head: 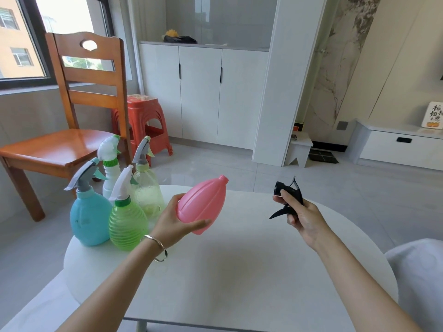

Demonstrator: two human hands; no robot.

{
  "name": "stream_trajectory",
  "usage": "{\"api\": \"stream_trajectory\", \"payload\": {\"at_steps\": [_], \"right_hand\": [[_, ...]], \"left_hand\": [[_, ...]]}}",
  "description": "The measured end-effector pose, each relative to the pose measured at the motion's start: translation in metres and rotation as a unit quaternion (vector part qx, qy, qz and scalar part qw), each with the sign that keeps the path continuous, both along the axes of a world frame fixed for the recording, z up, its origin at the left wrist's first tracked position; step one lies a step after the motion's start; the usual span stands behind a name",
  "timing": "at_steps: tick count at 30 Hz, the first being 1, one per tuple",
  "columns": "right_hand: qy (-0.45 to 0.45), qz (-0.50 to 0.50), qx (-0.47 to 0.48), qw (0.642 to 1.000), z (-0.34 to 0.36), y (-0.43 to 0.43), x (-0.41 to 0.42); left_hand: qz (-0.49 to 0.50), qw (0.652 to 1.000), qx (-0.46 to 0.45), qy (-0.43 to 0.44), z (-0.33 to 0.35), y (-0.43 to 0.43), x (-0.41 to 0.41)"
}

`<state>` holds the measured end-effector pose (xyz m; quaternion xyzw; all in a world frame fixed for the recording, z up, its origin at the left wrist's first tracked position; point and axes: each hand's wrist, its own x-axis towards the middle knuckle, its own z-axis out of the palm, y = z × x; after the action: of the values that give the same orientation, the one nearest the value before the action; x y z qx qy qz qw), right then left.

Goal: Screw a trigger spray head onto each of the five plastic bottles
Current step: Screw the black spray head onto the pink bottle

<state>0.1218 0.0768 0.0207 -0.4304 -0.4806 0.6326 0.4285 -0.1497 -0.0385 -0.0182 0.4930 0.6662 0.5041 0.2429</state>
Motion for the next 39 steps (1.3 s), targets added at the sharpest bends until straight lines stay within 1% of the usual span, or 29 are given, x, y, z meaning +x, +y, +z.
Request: {"api": "stream_trajectory", "payload": {"at_steps": [5,8,9,13,16,18,23,26,29,33,37,39], "right_hand": [[-0.044,0.013,0.012,0.999,0.001,0.002,0.003],[-0.054,0.01,0.019,0.998,-0.001,0.004,0.007],[-0.062,0.018,0.02,0.998,-0.002,0.003,0.007],[-0.093,0.081,0.041,0.991,-0.004,-0.006,-0.008],[-0.063,0.107,0.031,0.992,0.0,-0.01,-0.018],[-0.061,0.127,0.047,0.989,0.002,-0.008,-0.019],[-0.072,0.152,0.09,0.982,0.004,-0.007,-0.023],[-0.056,0.176,0.089,0.979,0.005,-0.008,-0.027],[-0.1,0.183,0.116,0.971,0.01,-0.011,-0.031],[-0.157,0.189,0.096,0.965,0.011,-0.012,-0.031],[-0.145,0.208,0.044,0.966,0.008,-0.007,-0.03],[-0.128,0.19,0.035,0.973,0.005,-0.008,-0.034]], "left_hand": [[-0.027,0.999,-0.009,0.017,0.001,-0.002,0.001],[-0.062,0.996,-0.025,0.061,0.0,-0.003,-0.001],[-0.081,0.994,-0.032,0.063,0.0,-0.003,0.0],[-0.15,0.987,-0.049,-0.022,0.005,-0.006,0.01],[-0.136,0.983,-0.043,-0.12,0.01,-0.007,0.013],[-0.129,0.974,-0.051,-0.178,0.012,-0.008,0.013],[-0.152,0.952,-0.086,-0.252,0.009,-0.005,0.013],[-0.127,0.937,-0.093,-0.31,0.013,-0.002,0.013],[-0.103,0.943,-0.11,-0.298,0.013,-0.001,0.011],[-0.072,0.963,-0.076,-0.249,0.012,0.0,0.009],[-0.095,0.969,0.003,-0.229,0.015,-0.003,0.008],[-0.101,0.968,0.016,-0.228,0.015,-0.004,0.005]]}}
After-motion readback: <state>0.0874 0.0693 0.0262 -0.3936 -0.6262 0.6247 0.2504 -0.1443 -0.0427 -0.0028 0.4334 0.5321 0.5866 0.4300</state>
